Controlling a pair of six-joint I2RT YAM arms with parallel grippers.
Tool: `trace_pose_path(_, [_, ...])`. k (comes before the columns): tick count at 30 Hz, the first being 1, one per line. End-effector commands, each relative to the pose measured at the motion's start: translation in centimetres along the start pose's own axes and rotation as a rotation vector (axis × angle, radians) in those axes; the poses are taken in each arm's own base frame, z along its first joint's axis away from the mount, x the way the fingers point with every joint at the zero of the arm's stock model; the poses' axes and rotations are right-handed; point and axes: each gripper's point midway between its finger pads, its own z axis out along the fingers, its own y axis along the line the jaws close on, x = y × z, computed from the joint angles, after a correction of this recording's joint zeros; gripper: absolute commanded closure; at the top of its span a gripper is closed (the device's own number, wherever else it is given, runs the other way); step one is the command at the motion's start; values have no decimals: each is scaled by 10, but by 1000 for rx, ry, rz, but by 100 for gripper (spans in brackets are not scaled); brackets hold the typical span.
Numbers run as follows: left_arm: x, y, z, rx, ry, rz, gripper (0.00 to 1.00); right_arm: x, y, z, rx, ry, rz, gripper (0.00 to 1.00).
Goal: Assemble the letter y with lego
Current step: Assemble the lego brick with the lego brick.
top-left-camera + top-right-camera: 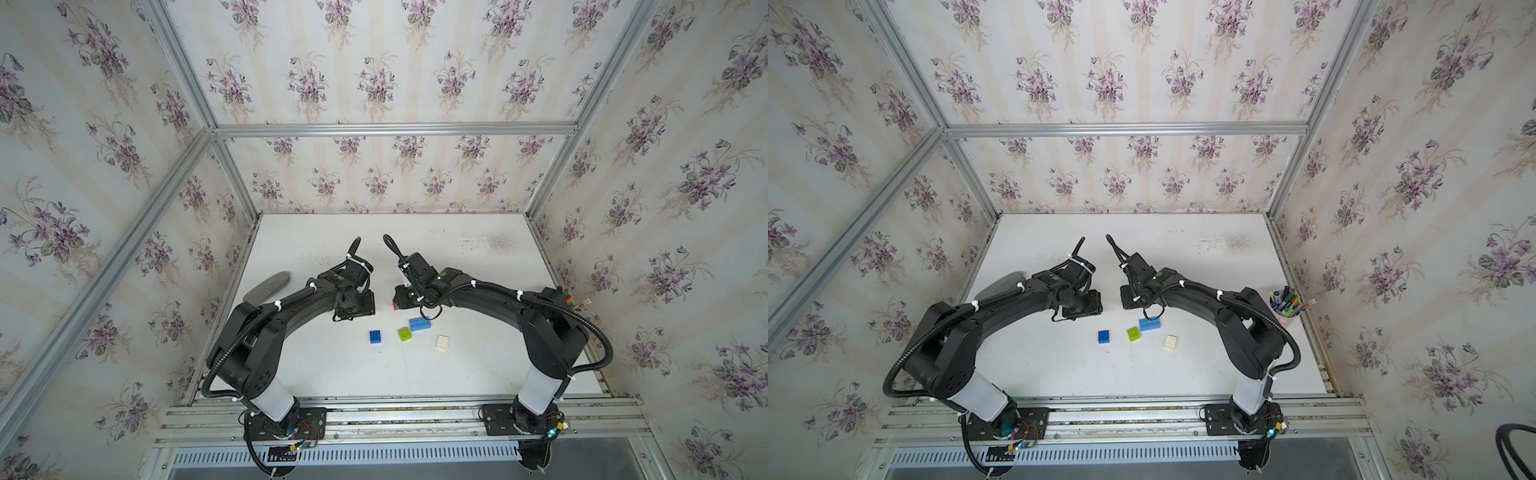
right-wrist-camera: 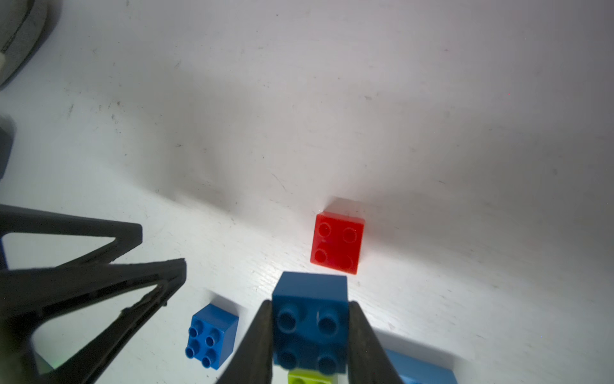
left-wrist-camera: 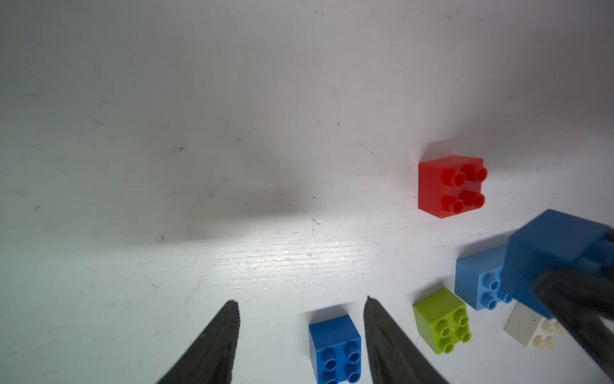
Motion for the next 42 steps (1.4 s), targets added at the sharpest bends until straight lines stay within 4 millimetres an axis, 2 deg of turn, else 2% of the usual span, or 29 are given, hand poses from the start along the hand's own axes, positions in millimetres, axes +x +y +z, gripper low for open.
trace_pose_path(1, [2, 2, 0, 17, 19, 11, 38, 5, -9, 3, 65, 24, 54, 76])
trace_pose_path(12, [-1, 3, 0, 44, 29, 22, 38, 12, -8, 18, 107, 62, 76, 76])
trace_pose_path(26, [0, 8, 2, 46, 39, 7, 38, 14, -17, 27, 158, 82, 71, 77])
trace_pose_path(35, [1, 8, 4, 44, 40, 2, 38, 17, -16, 33, 151, 103, 81, 77])
trace_pose_path(42, [1, 9, 4, 43, 40, 2, 38, 25, -25, 34, 210, 143, 106, 77])
